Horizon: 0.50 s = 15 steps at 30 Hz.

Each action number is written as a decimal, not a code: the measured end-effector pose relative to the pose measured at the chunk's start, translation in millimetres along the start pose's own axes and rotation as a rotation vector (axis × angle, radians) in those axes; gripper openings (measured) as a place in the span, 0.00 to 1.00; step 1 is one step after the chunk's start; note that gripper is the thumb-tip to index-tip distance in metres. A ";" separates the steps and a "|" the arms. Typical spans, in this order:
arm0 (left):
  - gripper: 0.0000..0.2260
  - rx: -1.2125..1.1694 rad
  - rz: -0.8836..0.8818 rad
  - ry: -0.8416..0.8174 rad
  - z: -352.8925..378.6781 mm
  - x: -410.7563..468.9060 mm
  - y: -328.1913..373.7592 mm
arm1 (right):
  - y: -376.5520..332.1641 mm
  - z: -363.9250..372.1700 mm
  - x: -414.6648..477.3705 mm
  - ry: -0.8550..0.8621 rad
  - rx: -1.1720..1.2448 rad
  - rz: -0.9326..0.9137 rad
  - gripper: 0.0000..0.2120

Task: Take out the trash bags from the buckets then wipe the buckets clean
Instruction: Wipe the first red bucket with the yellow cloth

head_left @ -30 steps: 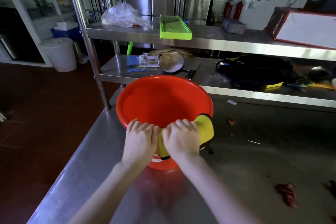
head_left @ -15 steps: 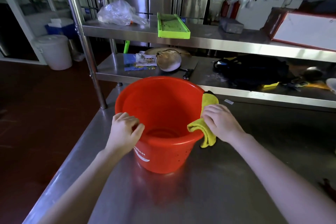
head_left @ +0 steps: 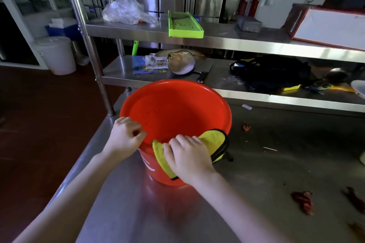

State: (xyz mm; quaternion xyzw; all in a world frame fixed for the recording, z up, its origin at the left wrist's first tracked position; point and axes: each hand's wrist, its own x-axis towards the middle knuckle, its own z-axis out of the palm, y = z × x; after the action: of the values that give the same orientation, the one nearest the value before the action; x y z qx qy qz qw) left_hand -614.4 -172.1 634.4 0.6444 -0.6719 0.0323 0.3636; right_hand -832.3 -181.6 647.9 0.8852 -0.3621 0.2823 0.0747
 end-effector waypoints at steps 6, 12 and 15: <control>0.16 -0.043 0.015 -0.023 -3.8 -1.0 -1.0 | 108.2 -23.8 1.5 -0.212 0.108 -0.033 0.17; 0.14 -0.085 -0.157 -0.058 -14.8 10.7 -21.0 | 81.9 -3.3 6.6 -0.016 0.078 0.144 0.20; 0.06 0.025 -0.188 0.013 -23.8 15.3 -21.4 | 31.4 6.9 4.0 0.097 0.011 0.211 0.16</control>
State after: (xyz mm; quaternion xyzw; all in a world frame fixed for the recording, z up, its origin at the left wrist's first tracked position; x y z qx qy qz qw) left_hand -583.3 -176.4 650.8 0.7089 -0.6056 0.0108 0.3613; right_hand -848.3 -209.2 642.1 0.8279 -0.4475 0.3333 0.0574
